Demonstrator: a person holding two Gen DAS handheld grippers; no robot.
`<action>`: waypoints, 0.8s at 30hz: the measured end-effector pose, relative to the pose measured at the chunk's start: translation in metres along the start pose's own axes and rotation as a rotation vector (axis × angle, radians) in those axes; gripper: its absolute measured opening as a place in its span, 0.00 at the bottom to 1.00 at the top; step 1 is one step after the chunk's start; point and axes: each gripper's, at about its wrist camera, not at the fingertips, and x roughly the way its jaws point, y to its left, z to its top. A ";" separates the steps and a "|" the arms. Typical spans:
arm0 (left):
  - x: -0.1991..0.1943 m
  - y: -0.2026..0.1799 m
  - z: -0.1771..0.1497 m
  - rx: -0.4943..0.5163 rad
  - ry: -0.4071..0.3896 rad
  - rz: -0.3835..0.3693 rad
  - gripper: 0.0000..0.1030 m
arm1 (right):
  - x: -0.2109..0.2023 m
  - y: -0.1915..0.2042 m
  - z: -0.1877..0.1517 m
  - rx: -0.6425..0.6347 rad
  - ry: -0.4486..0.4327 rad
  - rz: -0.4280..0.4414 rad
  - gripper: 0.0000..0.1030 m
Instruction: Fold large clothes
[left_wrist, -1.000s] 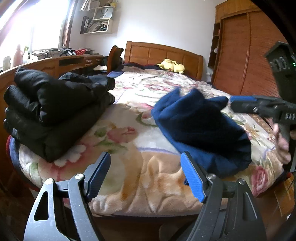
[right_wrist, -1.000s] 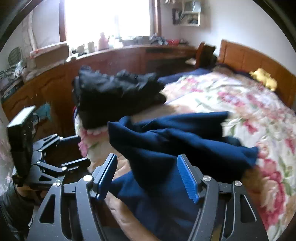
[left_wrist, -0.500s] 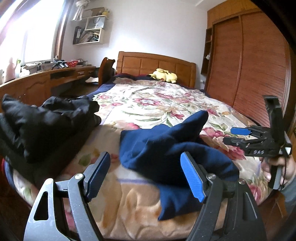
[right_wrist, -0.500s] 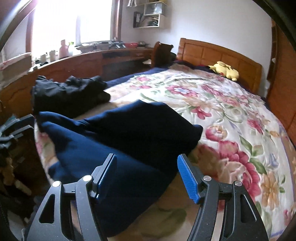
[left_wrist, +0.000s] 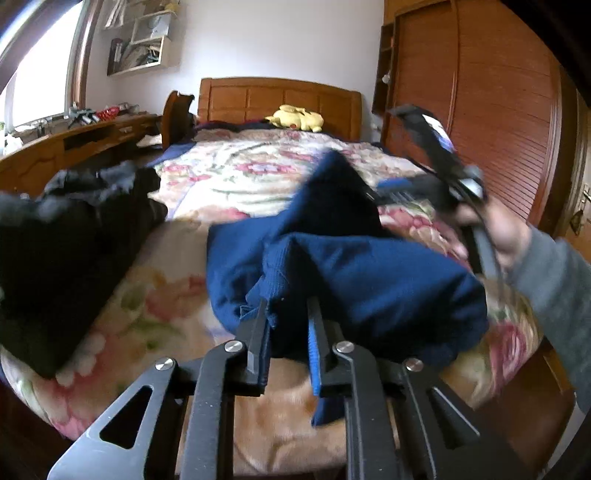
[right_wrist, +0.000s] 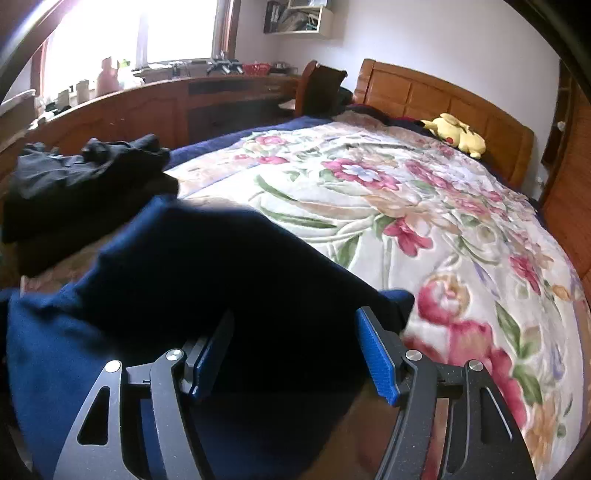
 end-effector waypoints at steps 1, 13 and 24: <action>-0.001 0.002 -0.006 -0.008 0.011 -0.009 0.16 | 0.011 0.000 0.005 0.007 0.013 0.004 0.68; -0.017 0.006 -0.023 -0.048 0.026 -0.006 0.28 | 0.062 -0.010 0.019 0.083 0.066 -0.037 0.71; -0.022 0.011 -0.047 -0.073 0.044 -0.022 0.33 | 0.037 -0.032 -0.008 0.142 0.105 -0.024 0.80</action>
